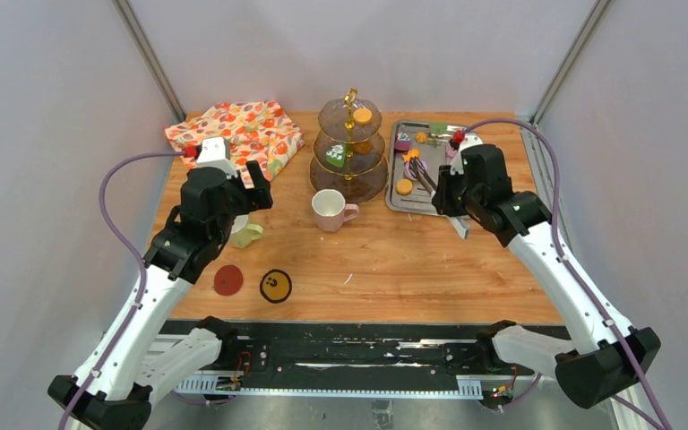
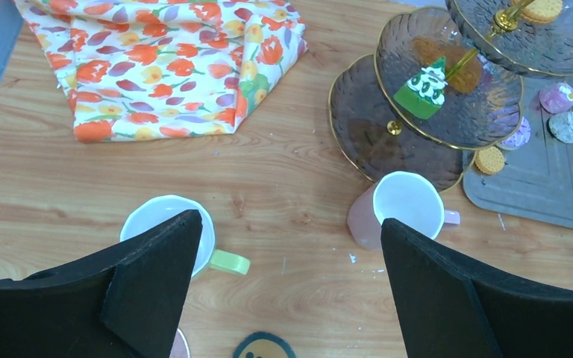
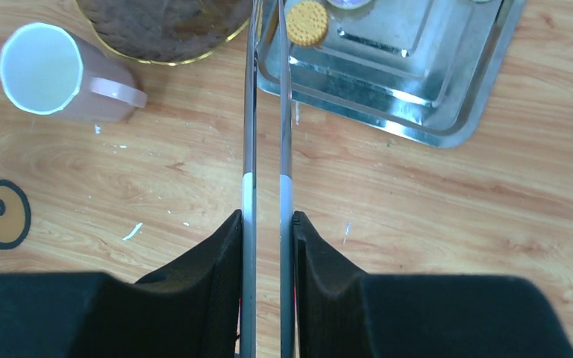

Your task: Serve the afternoon tea

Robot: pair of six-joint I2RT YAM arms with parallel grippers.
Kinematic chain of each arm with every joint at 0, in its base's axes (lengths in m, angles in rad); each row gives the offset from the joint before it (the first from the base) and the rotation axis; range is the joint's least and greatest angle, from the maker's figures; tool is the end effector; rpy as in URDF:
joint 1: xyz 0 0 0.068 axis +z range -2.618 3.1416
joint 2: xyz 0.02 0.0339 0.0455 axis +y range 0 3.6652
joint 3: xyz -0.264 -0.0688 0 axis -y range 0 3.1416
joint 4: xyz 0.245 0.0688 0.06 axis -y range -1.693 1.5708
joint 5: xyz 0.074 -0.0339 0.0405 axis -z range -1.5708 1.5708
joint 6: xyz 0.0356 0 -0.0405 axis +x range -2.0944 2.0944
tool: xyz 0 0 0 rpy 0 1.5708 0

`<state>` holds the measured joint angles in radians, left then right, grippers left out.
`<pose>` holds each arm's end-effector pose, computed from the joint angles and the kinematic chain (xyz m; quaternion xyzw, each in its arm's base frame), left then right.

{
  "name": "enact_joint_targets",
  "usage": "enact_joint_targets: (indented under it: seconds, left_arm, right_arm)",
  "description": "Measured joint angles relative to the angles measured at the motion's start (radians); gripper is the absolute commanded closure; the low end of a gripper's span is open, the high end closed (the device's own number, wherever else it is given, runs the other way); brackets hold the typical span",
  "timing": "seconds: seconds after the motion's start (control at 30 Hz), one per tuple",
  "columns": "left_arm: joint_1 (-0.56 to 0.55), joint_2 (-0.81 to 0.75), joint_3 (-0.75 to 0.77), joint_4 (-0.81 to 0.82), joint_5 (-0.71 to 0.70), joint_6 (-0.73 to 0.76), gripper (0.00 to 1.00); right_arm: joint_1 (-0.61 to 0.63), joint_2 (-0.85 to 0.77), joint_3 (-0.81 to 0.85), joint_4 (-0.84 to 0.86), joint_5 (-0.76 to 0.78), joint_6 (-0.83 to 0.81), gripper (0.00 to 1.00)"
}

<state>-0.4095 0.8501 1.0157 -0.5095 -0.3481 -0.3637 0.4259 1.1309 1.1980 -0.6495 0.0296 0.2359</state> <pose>0.1688 -0.0600 0.3752 -0.0812 0.8074 -0.0826 0.5785 0.2186 0.0980 0.3684 -0.0765 0.8770 0.1418 0.4528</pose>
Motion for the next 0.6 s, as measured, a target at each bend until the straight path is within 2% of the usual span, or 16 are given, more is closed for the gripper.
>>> enact_joint_targets:
  seconds: [0.13,0.6]
  left_arm:
    - [0.000,0.013,0.000,0.007,0.005,0.000,0.05]
    - [0.000,0.039,0.000,0.012,0.014,0.000,0.05]
  right_arm:
    - [-0.027,0.027,-0.041,0.001,0.001,0.000,0.63]
    - [-0.072,0.249,-0.060,0.079,-0.008,-0.001,0.58]
